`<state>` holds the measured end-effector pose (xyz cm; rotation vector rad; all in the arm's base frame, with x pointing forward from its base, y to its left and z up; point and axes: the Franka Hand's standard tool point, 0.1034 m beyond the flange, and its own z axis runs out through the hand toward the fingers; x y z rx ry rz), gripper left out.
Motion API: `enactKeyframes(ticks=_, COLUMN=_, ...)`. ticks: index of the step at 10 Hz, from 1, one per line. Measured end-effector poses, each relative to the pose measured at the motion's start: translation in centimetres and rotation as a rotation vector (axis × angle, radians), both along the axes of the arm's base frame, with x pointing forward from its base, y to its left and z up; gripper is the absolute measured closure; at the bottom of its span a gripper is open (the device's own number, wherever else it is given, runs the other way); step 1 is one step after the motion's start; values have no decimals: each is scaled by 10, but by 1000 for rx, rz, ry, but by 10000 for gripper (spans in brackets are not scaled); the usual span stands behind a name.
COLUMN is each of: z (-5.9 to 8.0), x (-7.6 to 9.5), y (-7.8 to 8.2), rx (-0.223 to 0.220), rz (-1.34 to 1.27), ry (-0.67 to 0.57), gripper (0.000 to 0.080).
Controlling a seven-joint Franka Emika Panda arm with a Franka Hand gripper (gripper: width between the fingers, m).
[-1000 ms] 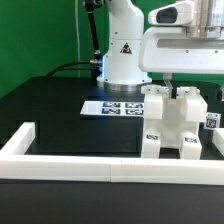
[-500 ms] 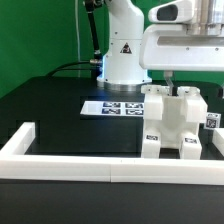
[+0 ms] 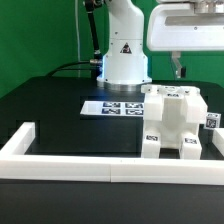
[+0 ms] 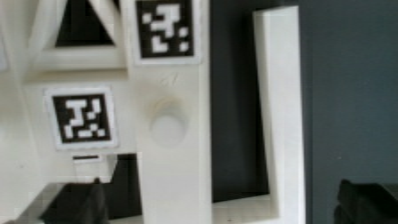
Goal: Assemble chair
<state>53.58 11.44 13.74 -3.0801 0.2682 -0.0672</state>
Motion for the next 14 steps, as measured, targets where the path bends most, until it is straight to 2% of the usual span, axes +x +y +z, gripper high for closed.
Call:
enactKeyframes(ticks=3, z=0, x=-27, y=16, rx=23, rz=-55, ry=11, gripper=151)
enactKeyframes(ticks=7, z=-2, x=-28, y=16, rx=22, rz=-55, ry=15, gripper=151)
enactKeyframes(ticks=8, z=-6, x=-35, y=20, rx=28, rz=-113, ry=15, gripper=151)
enactKeyframes(ticks=9, z=-13, x=-49, y=31, rx=21, rz=-146, ry=36, gripper=151)
enactKeyframes(ticks=11, z=-26, x=-79, y=65, rx=8, rz=-190, ry=72, gripper=151)
enactKeyframes(ticks=12, z=-30, x=-88, y=74, rx=8, rz=-197, ry=72, gripper=151)
enactKeyframes(ticks=14, z=-31, x=-88, y=74, rx=10, rz=-199, ry=73, gripper=151)
